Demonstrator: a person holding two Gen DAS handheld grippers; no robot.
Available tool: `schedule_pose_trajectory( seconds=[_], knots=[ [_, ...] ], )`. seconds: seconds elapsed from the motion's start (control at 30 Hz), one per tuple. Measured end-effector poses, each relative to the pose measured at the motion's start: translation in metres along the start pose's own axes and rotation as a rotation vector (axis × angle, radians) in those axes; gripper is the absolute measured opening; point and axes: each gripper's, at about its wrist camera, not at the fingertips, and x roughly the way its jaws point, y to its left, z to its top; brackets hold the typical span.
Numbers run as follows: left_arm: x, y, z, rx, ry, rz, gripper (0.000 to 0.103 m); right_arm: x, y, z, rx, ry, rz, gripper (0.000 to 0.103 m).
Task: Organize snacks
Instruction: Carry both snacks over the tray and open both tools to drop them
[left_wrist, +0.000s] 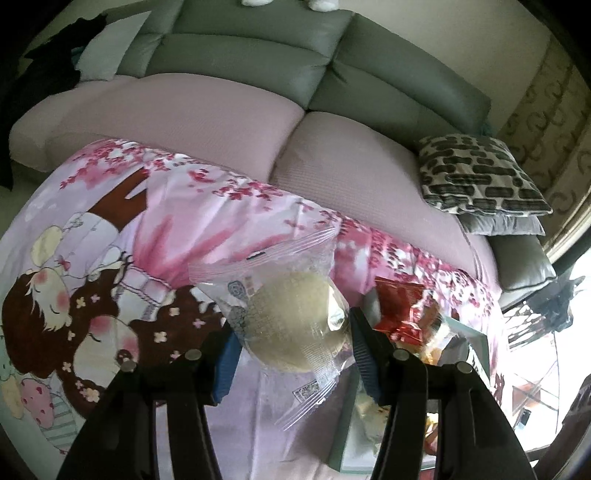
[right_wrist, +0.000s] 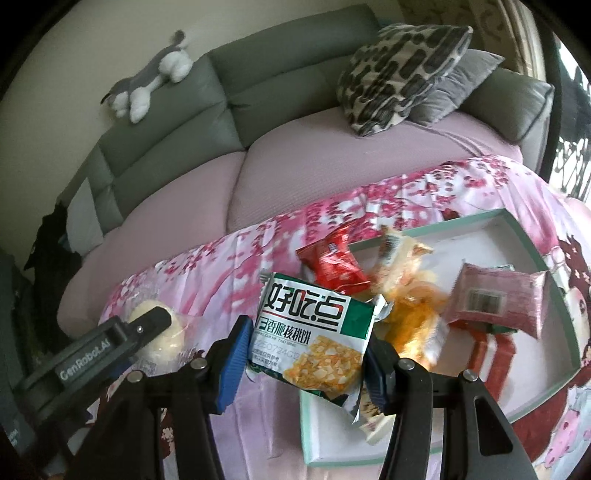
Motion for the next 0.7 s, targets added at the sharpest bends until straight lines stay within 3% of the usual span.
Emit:
schedule_pose_trajectory(
  seconds=[0.3,0.7],
  knots=[
    [0.005,-0.037,-0.007,0.074,0.028,-0.046,0.057,-0.02,-0.038,0.017,0.04,-0.043,-0.03,0.058],
    [0.026,-0.096,-0.031,0.199,0.123,-0.155,0.057,-0.023,-0.101,0.025,0.156,-0.047,-0.053,0.058]
  ],
)
